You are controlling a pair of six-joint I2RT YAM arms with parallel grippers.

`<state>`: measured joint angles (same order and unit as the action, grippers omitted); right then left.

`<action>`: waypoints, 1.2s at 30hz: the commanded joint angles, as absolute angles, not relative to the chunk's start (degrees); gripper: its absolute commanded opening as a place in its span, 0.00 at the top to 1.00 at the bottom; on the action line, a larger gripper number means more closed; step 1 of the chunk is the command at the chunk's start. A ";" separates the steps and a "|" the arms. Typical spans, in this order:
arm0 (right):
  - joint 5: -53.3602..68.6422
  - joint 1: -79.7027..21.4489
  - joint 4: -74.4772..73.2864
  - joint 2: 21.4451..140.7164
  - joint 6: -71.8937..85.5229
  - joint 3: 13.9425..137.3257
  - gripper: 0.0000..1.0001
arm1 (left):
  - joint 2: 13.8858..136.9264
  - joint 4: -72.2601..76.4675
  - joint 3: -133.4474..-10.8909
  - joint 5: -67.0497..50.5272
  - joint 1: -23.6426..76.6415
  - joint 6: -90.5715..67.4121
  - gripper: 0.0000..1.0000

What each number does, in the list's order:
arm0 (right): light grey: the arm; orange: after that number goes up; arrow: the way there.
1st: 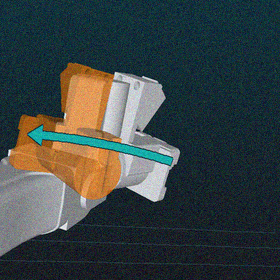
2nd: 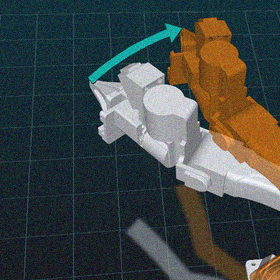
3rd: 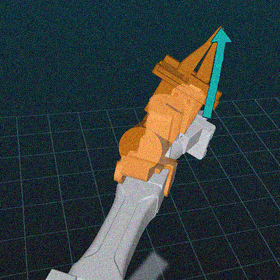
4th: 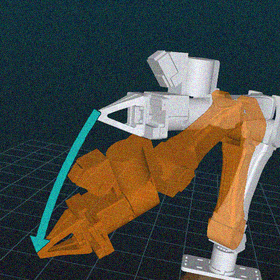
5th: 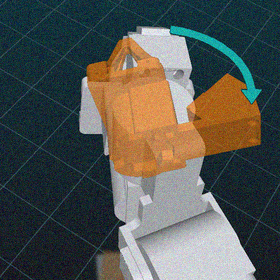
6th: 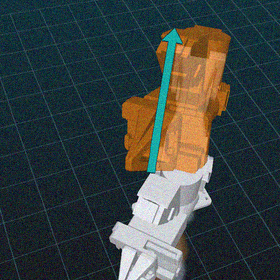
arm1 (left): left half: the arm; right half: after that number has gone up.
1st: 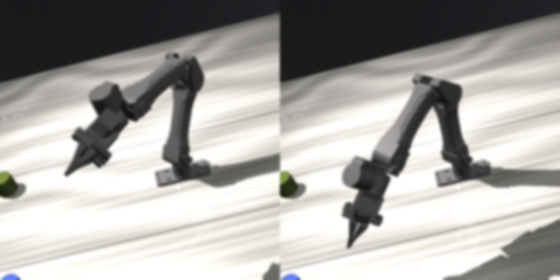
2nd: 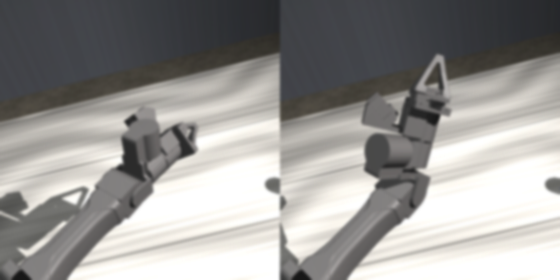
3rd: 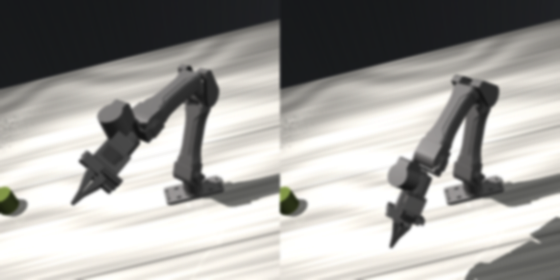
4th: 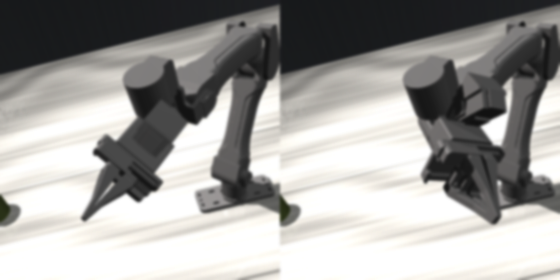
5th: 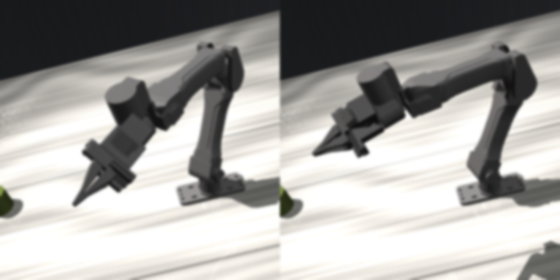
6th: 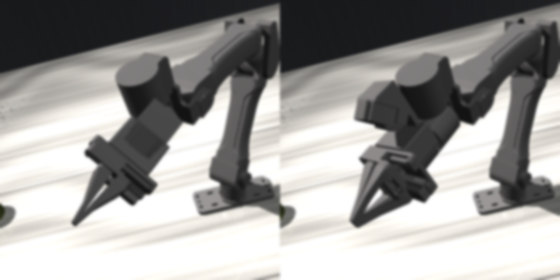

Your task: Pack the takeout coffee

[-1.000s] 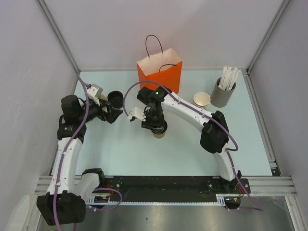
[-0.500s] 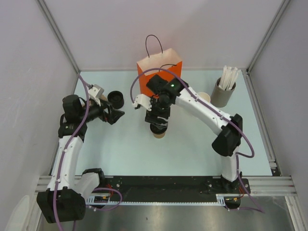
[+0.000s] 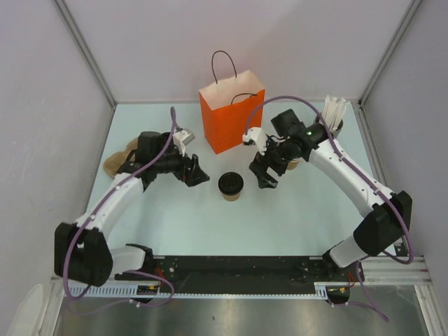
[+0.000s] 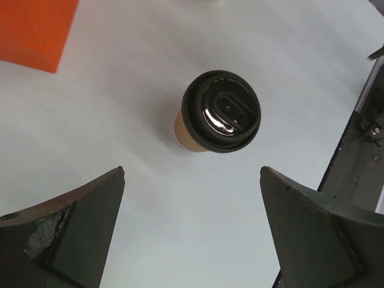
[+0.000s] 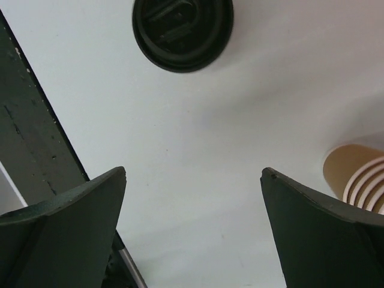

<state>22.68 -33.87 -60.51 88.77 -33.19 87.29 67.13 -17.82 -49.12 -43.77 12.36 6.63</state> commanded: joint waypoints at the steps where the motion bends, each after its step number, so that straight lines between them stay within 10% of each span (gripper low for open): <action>1: 30.66 -28.66 -55.11 82.71 -30.68 83.94 0.00 | 75.48 -18.90 -55.01 -41.48 14.76 8.00 0.01; 36: 36.04 -23.64 -49.48 78.31 -30.94 73.39 0.01 | 98.26 -18.72 -66.27 -47.73 23.11 5.71 0.00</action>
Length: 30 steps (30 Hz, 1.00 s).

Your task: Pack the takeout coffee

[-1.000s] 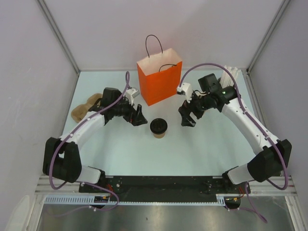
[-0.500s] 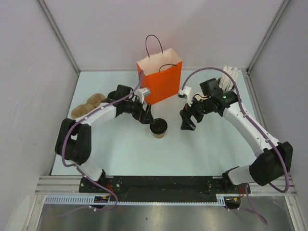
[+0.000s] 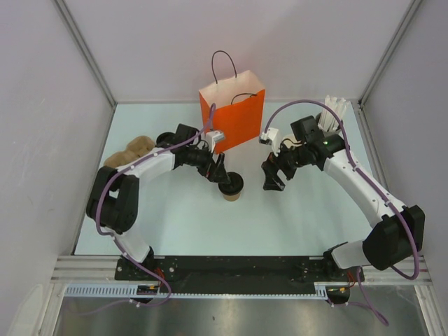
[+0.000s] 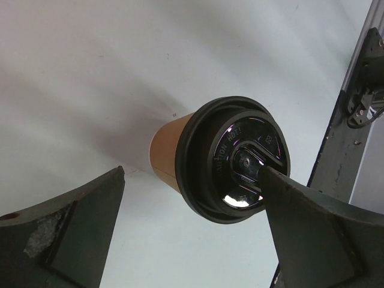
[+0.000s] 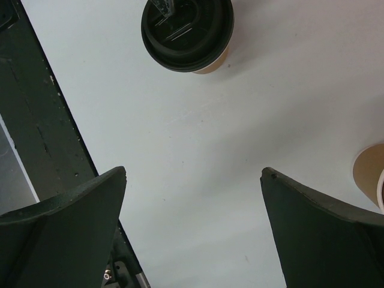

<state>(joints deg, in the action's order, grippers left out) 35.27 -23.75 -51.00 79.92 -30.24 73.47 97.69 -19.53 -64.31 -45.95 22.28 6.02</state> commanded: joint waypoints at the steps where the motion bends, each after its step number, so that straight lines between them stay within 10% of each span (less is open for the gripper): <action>1: 36.04 -23.56 -49.57 78.14 -30.94 73.30 0.01 | 98.26 -18.81 -66.10 -47.38 23.20 5.80 0.01; 30: 38.14 -23.55 -45.80 80.41 -26.12 72.51 0.05 | 102.92 -19.86 -65.66 -47.20 23.55 7.56 0.32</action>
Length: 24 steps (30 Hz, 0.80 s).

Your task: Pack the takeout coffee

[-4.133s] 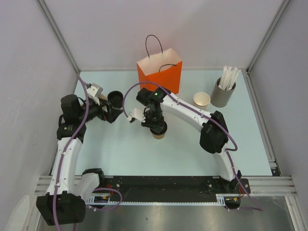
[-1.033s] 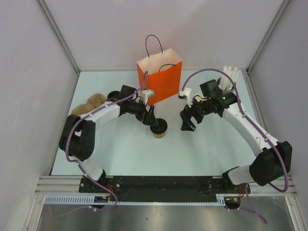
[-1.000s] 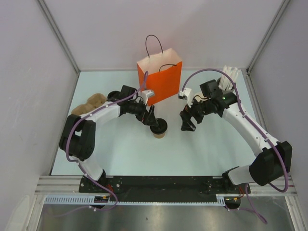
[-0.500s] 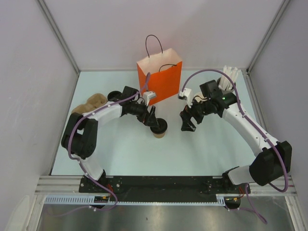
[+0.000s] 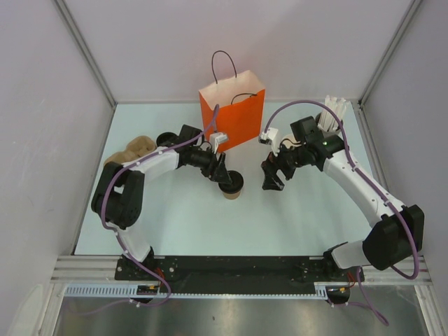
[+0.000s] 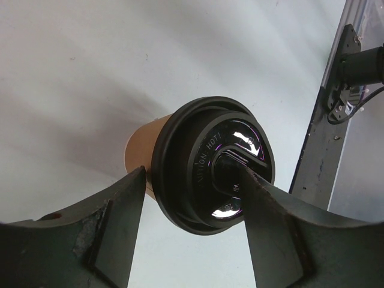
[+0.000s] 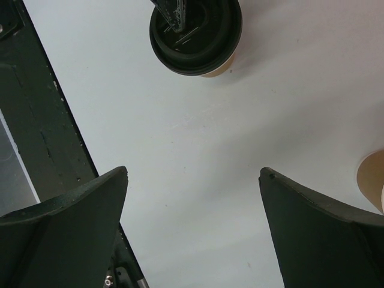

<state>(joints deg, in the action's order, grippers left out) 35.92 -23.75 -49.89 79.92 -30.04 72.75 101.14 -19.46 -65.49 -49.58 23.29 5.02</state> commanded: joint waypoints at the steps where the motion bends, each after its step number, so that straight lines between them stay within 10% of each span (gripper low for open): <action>1: 38.41 -23.64 -44.05 80.77 -25.15 72.51 0.05 | 103.01 -19.86 -65.48 -47.20 23.55 7.65 0.33; 24: 41.92 -22.76 -25.06 95.97 -5.02 72.60 0.43 | 104.50 -20.04 -62.84 -48.78 24.34 12.39 0.37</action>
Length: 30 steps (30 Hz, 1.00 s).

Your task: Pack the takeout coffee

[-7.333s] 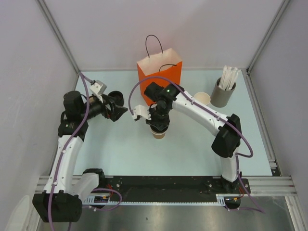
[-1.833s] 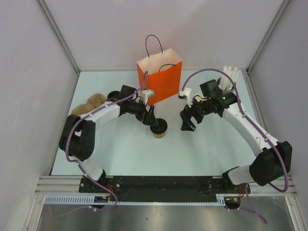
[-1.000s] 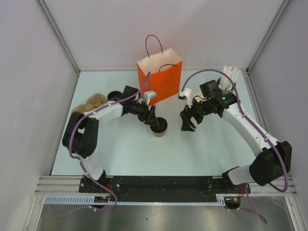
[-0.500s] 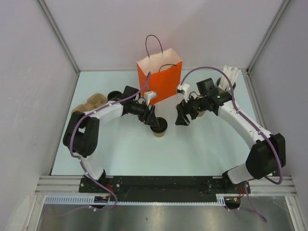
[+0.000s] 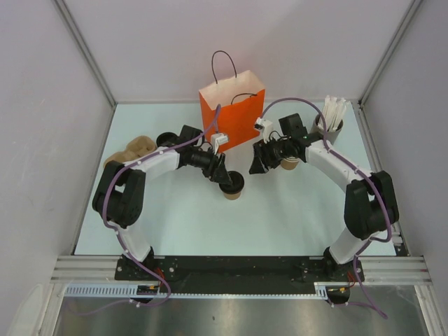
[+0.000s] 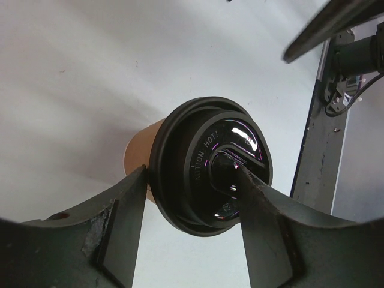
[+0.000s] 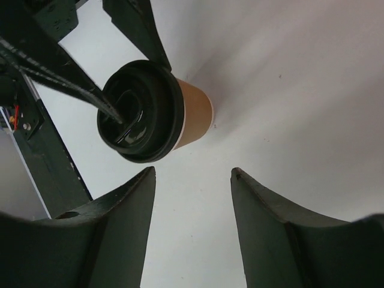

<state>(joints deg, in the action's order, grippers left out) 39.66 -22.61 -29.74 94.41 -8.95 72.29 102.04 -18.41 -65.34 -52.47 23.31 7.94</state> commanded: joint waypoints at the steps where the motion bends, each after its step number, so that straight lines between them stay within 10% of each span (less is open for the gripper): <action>1: 42.10 -23.02 -24.87 96.32 -4.84 72.51 0.43 | 104.59 -19.95 -62.75 -48.87 24.35 12.13 0.37; 30: 47.29 -25.40 -22.32 104.06 -2.11 72.51 0.63 | 103.09 -20.30 -61.00 -48.87 24.35 11.42 0.34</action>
